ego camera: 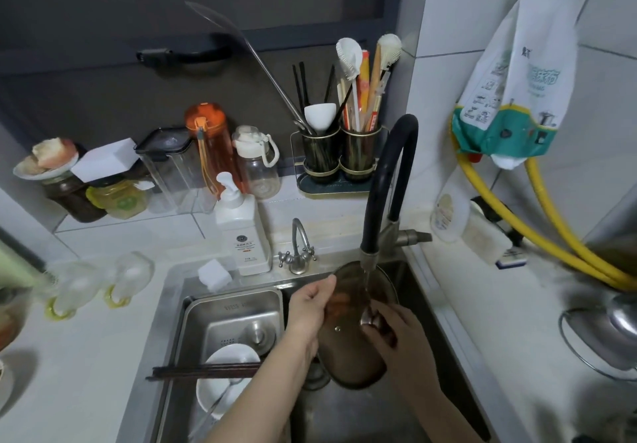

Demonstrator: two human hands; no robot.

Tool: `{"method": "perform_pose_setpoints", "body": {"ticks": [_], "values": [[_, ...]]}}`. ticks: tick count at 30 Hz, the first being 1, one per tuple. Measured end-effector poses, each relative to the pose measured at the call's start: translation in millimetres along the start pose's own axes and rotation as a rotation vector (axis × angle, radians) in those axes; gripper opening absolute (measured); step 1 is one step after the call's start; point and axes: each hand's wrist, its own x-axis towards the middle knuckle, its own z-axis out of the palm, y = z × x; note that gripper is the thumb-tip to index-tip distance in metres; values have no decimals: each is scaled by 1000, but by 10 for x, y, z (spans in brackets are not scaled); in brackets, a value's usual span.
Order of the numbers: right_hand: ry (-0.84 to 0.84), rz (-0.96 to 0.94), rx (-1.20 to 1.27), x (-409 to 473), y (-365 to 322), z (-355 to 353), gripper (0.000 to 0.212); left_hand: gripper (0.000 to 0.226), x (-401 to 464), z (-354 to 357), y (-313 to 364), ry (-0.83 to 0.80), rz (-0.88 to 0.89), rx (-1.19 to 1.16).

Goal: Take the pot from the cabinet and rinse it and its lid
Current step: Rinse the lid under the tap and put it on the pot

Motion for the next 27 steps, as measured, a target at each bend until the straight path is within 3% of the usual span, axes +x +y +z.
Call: {"method": "perform_pose_setpoints", "body": {"ticks": [4,8,14,20,27], "values": [[-18,106,18,-21,82,-61,42,16,62,135,-25,-68,7,56],[-2,228,113,55,48,-168,25,16,25,231,-16,-220,95,205],[-91,344,187,142,82,-273,33,64,-138,57,-119,-424,172,419],[-265,341,405,159,34,-299,18,50,-66,-284,-6,-471,364,903],[-383,582,597,147,154,-164,22,12,33,-239,2,-378,416,846]]}}
